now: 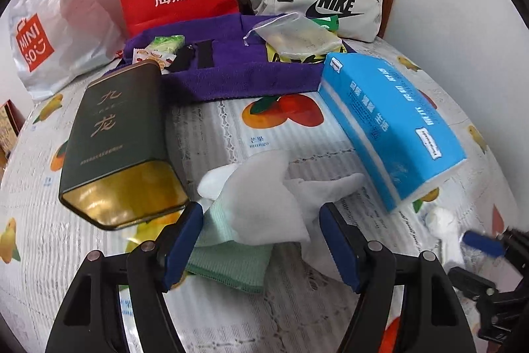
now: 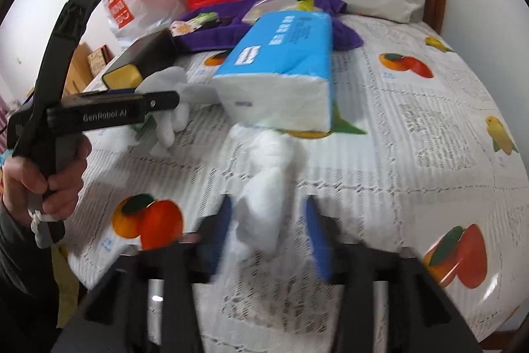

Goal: Organize soft objects
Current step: 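Grasp the white glove with the left tool while the right tool grasps a white cloth bundle, then carry the white glove and white cloth bundle onto the purple towel with both tools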

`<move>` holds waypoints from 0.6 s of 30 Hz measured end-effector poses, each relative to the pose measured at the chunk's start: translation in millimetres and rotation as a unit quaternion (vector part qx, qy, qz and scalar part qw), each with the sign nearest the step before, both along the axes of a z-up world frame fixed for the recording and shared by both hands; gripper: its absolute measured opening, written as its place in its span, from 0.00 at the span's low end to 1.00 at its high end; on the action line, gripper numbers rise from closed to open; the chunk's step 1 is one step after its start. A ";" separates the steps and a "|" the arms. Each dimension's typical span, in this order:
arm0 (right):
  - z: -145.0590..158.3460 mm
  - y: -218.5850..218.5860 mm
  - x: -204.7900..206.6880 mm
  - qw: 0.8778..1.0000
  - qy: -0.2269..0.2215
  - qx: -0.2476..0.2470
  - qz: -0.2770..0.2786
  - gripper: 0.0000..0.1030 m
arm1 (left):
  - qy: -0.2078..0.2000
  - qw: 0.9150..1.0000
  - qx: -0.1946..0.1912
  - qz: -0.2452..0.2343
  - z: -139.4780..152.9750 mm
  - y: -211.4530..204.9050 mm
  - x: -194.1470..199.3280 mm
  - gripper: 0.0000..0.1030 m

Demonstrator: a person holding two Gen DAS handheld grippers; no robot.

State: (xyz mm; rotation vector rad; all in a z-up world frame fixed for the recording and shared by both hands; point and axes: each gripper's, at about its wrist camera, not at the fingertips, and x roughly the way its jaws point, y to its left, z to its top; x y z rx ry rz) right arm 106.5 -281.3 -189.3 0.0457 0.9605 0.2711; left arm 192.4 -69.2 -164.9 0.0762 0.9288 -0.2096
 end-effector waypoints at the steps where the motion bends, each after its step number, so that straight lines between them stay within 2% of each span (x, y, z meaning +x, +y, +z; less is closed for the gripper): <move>1: 0.5 -1.9 2.2 1.000 -0.003 0.002 -0.006 0.53 | -0.003 1.000 0.009 0.000 -0.5 -0.3 0.4 0.57; 2: 0.3 -3.4 4.8 1.000 -0.002 0.006 -0.009 0.53 | -0.006 1.000 0.018 0.001 -0.9 -0.1 0.3 0.48; 4: -1.3 -5.3 11.9 1.000 0.003 0.019 -0.011 0.53 | -0.006 1.000 0.017 0.003 -1.1 3.4 1.3 0.41; 9: -5.0 5.0 27.0 1.000 -0.008 0.008 -0.014 0.53 | 0.005 1.000 -0.018 0.009 4.6 21.6 -3.9 0.22; 10: -5.8 8.7 28.6 1.000 -0.012 -0.001 -0.014 0.49 | 0.007 1.000 -0.021 0.011 5.7 24.6 -6.5 0.20; 13: -7.2 17.6 28.6 0.999 -0.026 -0.037 -0.014 0.22 | 0.013 0.999 -0.033 0.010 8.4 32.0 -17.0 0.17; 18: -4.5 22.0 22.2 0.999 -0.023 -0.029 0.006 0.22 | 0.013 0.999 -0.048 0.019 10.8 43.5 -34.5 0.15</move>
